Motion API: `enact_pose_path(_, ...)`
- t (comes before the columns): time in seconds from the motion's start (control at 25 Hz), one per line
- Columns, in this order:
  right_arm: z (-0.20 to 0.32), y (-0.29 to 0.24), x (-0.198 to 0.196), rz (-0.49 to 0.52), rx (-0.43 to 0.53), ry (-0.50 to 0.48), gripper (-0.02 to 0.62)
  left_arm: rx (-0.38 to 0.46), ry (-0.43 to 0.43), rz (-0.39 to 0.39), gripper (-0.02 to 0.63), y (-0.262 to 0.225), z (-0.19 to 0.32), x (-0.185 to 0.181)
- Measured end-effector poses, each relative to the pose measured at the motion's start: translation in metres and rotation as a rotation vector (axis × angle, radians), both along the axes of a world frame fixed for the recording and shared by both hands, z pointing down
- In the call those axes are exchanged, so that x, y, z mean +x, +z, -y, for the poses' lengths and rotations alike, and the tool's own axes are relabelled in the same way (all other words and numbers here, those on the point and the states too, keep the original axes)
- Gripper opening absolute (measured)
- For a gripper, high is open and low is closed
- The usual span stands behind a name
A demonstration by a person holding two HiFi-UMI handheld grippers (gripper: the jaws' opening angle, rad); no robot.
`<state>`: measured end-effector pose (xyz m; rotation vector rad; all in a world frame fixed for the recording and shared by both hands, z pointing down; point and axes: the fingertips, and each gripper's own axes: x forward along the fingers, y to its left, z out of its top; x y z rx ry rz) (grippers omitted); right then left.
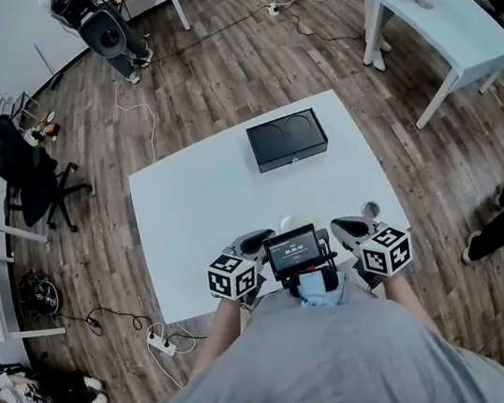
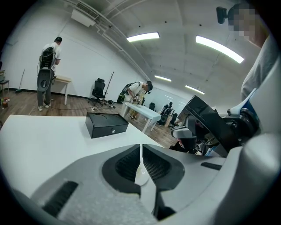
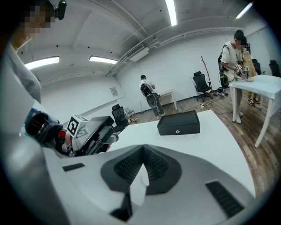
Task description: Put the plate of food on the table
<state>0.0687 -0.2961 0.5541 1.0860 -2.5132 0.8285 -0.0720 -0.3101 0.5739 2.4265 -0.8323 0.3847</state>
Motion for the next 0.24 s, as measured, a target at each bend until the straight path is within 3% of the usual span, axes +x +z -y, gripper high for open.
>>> enact_pose_path(0.24,-0.0009,0.0004,-0.0041,0.005,-0.003,0.001,0.029,-0.006,0.0,-0.009,0.029,0.0008,-0.002,-0.0035)
